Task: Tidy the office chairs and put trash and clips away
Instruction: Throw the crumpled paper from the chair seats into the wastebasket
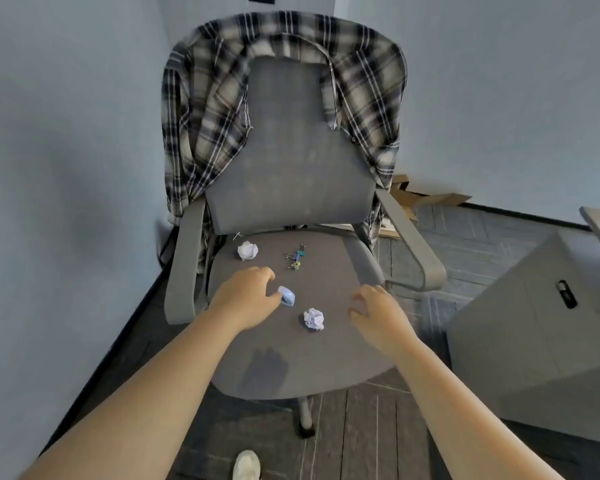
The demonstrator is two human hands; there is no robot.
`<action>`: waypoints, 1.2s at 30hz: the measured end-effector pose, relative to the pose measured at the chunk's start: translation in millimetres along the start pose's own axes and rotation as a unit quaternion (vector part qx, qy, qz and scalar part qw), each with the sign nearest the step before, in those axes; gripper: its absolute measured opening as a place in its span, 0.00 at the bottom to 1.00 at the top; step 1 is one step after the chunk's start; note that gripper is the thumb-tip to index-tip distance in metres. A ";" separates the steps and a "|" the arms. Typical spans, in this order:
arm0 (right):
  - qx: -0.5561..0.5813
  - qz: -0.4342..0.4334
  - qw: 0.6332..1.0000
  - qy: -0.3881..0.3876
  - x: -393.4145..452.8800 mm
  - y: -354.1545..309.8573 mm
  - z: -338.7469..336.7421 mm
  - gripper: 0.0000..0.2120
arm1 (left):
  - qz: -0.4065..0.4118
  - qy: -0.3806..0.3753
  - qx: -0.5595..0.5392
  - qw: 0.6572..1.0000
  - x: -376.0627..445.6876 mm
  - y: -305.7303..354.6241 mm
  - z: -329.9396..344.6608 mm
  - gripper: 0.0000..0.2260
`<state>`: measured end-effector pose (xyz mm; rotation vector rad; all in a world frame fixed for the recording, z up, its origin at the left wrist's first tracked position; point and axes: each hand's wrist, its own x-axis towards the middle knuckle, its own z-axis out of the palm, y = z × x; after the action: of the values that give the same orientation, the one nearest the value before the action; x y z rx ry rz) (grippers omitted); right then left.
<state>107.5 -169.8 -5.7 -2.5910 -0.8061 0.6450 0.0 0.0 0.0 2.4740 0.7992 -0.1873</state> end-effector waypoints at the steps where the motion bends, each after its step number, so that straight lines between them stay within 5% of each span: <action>1: 0.001 0.010 1.000 -0.010 17.2 -2.1 8.6 0.17 | -0.007 -0.015 0.002 1.000 15.3 -7.0 3.2 0.18; 11: 0.051 0.101 0.992 -0.062 147.9 29.8 123.4 0.18 | -0.051 -0.112 -0.006 0.992 135.5 -69.5 94.1 0.18; 18: -0.027 0.086 0.989 -0.118 199.0 59.4 189.0 0.23 | -0.090 -0.130 0.011 0.987 169.3 -95.7 150.7 0.19; 30: 0.015 0.031 0.998 -0.061 267.2 40.7 160.0 0.21 | -0.159 -0.025 0.059 0.985 241.2 -108.1 121.5 0.21; 36: 0.072 0.045 0.996 -0.020 315.3 23.4 156.5 0.20 | -0.144 0.005 0.072 0.987 309.2 -126.2 113.1 0.30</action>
<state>268.5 31.2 -246.7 -2.5016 -0.6337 0.7551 182.6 183.2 -239.7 2.4828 1.1836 -0.3463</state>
